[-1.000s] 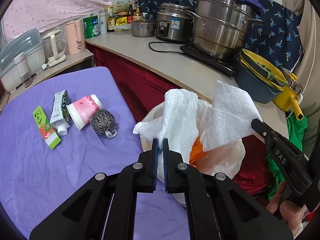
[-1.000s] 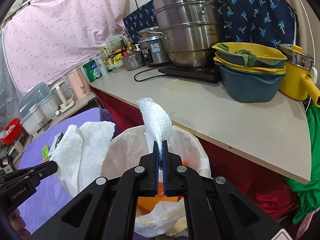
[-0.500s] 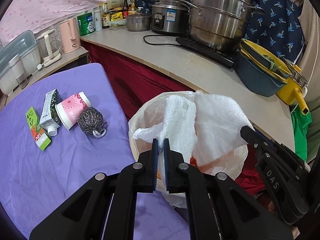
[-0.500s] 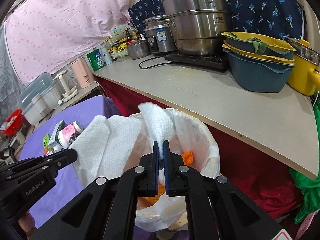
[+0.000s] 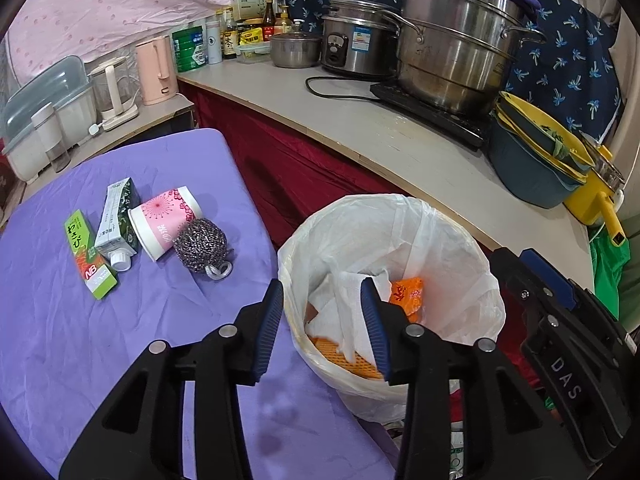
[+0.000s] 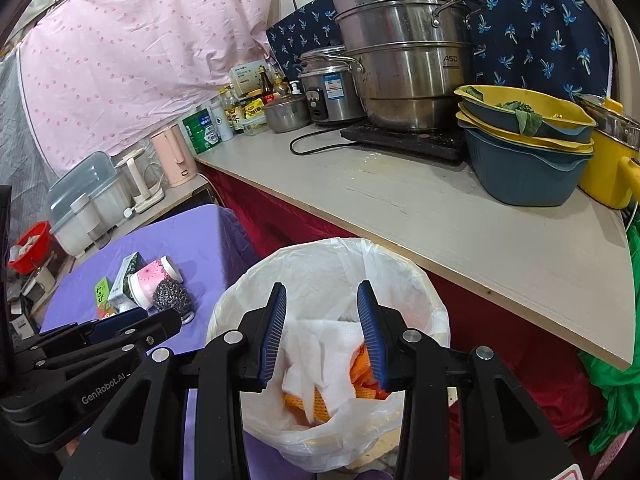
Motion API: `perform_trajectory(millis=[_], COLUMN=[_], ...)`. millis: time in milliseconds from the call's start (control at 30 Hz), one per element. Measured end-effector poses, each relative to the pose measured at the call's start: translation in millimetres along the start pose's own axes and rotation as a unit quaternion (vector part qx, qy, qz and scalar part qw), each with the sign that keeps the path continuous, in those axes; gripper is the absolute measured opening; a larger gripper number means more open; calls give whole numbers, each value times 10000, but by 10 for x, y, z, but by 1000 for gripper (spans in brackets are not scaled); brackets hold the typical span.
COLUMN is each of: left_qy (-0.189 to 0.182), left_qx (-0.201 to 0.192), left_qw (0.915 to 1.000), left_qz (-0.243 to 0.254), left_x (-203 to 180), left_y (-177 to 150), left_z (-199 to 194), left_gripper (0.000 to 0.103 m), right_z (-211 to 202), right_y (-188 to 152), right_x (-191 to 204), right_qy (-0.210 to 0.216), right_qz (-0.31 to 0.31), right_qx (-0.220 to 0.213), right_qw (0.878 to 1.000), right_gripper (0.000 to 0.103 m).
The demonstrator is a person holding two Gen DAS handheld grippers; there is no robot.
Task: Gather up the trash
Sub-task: 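Carry both paper towels over the bin and open both tools to drop them, then move both tools back over the wasabi box and steel scrubber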
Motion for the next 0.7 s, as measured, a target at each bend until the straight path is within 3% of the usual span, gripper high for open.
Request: perform_trajectory(millis=[700], left_qy=[274], left_qx=[40], left_qw=[9980], left_qz=[-565], left_x=[586], left_y=[3], left_z=[29], left_gripper=[44], right_z=[160], right_y=[5], right_x=[410], right_qy=[189], right_qz=[-326], right_qx=[113], right_qw=[9992], right_gripper=[44])
Point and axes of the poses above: each gripper's, at about its wrist camera, not at the fingertips, and z roughly the way its jaws point, x to its left, y to its top, the point moved 8 cm from there along z, roughly the way its jaws point, and after that the axes turned 12 degrees about y, right-handed, at the moved point
